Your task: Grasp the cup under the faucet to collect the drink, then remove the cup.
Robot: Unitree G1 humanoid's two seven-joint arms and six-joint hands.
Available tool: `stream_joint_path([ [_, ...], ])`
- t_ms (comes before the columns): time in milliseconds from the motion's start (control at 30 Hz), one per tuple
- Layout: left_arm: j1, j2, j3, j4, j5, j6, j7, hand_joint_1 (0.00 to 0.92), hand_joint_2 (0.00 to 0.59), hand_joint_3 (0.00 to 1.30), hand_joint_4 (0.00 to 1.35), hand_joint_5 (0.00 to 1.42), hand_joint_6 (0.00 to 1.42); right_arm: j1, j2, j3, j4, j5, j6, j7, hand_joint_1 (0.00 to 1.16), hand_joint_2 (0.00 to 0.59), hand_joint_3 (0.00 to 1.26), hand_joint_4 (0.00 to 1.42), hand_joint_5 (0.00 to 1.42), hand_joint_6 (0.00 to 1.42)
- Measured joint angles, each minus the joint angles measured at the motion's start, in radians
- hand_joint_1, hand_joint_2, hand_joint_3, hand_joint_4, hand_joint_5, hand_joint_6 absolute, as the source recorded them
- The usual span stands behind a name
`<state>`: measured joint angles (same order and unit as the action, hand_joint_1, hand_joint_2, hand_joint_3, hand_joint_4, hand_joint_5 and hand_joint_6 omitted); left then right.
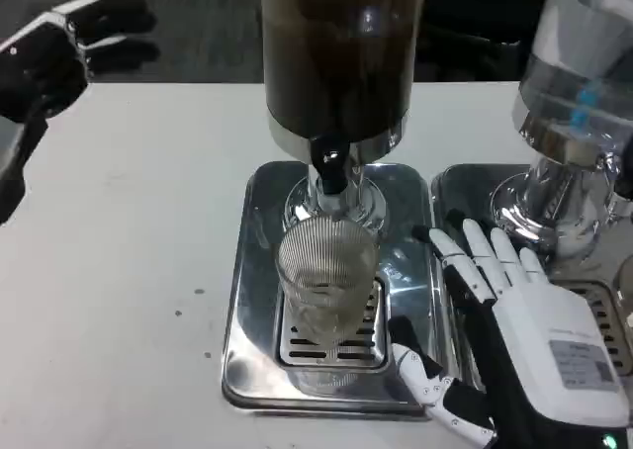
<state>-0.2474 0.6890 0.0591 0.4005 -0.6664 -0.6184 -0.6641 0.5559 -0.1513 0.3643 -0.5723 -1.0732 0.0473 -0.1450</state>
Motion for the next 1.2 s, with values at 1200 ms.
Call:
stream_joint_path([
  [1200,-0.403,-0.166,0.083,0.044,-0.019,0.953,-0.66,0.0,0.031,0.0,0.0,0.0,0.0,0.0,0.038,0.0,0.045,0.0,0.009,-0.028,0.34,0.466,0.1,0.0,0.0,0.0],
])
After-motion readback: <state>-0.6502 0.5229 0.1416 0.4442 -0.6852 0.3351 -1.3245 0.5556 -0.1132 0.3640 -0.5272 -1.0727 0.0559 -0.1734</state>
